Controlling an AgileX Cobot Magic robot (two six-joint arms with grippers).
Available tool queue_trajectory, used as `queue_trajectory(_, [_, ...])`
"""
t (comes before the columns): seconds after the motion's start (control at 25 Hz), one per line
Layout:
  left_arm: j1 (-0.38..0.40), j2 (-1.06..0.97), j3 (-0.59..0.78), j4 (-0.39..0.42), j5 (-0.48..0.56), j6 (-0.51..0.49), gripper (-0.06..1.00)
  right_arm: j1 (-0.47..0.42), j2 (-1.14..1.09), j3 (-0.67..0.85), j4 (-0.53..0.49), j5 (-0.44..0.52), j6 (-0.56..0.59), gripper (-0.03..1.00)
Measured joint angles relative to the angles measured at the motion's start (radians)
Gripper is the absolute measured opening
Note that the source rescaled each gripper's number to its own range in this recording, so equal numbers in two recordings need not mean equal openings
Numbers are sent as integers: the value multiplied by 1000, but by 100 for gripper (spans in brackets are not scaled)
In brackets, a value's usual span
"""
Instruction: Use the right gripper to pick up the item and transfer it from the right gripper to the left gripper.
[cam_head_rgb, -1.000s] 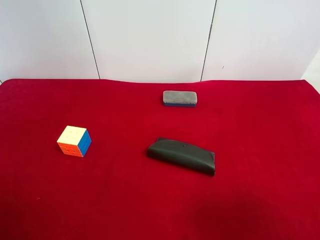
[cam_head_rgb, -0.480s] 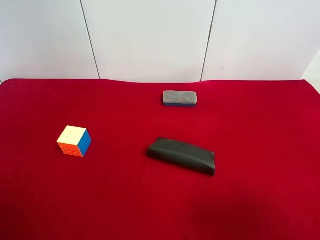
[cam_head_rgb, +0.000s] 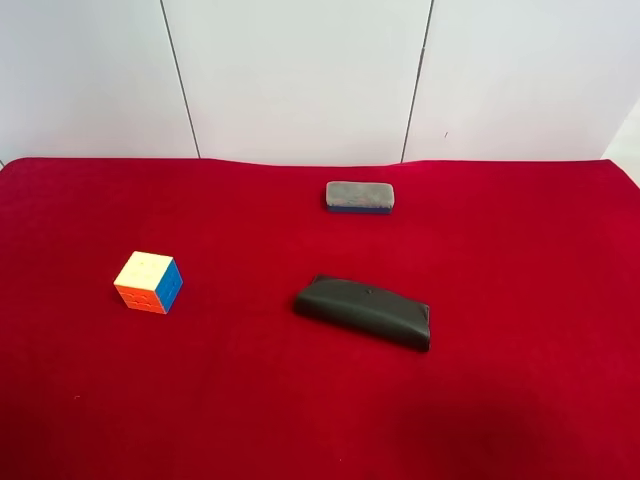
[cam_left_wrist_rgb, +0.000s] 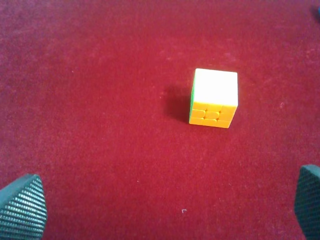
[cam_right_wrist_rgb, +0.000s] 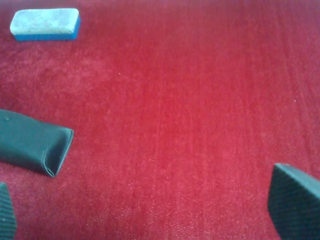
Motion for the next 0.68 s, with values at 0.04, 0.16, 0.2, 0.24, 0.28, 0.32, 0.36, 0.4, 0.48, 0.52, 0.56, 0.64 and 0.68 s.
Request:
queue_trajectory(0.04, [1,0,0,0,0,0,100,0,0,0,0,0,0,100])
queue_trajectory(0.16, [1,0,0,0,0,0,100,0,0,0,0,0,0,100])
queue_trajectory(0.2, [1,0,0,0,0,0,100,0,0,0,0,0,0,100])
queue_trajectory(0.24, [1,0,0,0,0,0,100,0,0,0,0,0,0,100])
queue_trajectory(0.28, [1,0,0,0,0,0,100,0,0,0,0,0,0,100])
queue_trajectory(0.32, [1,0,0,0,0,0,100,0,0,0,0,0,0,100])
queue_trajectory(0.36, [1,0,0,0,0,0,100,0,0,0,0,0,0,100])
queue_trajectory(0.4, [1,0,0,0,0,0,100,0,0,0,0,0,0,100])
queue_trajectory(0.48, [1,0,0,0,0,0,100,0,0,0,0,0,0,100])
queue_trajectory(0.52, [1,0,0,0,0,0,100,0,0,0,0,0,0,100])
queue_trajectory(0.56, [1,0,0,0,0,0,100,0,0,0,0,0,0,100])
queue_trajectory(0.64, [1,0,0,0,0,0,100,0,0,0,0,0,0,100])
queue_trajectory(0.68, [1,0,0,0,0,0,100,0,0,0,0,0,0,100])
